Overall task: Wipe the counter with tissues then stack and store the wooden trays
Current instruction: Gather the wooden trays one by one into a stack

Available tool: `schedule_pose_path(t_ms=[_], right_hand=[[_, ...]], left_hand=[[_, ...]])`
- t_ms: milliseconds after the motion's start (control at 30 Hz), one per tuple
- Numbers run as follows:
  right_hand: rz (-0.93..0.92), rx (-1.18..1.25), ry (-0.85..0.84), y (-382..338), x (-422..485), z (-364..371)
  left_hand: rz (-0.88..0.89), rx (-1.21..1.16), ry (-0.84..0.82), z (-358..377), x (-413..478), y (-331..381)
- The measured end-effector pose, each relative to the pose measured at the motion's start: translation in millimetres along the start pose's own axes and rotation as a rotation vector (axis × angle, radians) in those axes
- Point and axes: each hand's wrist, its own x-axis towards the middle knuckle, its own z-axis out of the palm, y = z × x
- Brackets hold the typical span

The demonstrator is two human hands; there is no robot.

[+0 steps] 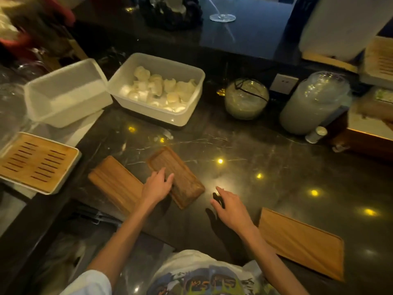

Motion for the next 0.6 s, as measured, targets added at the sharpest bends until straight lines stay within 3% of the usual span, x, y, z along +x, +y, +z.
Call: schedule_pose_path(t_ms=[367, 500, 600], right_hand=[[0.338, 0.361, -0.046, -54.2, 39.6, 43.6], [0.479, 0.683, -0.05, -60.3, 45.4, 42.0], [0.651, 1.096, -0.052, -66.0, 45.7, 45.9]], left_hand=[[0.034, 0.042, -0.104, -59.3, 123.4, -5.5], [0.052, 0.111, -0.169, -47.3, 140.4, -5.6], [0.079, 0.135, -0.103, -38.9, 142.3, -7.8]])
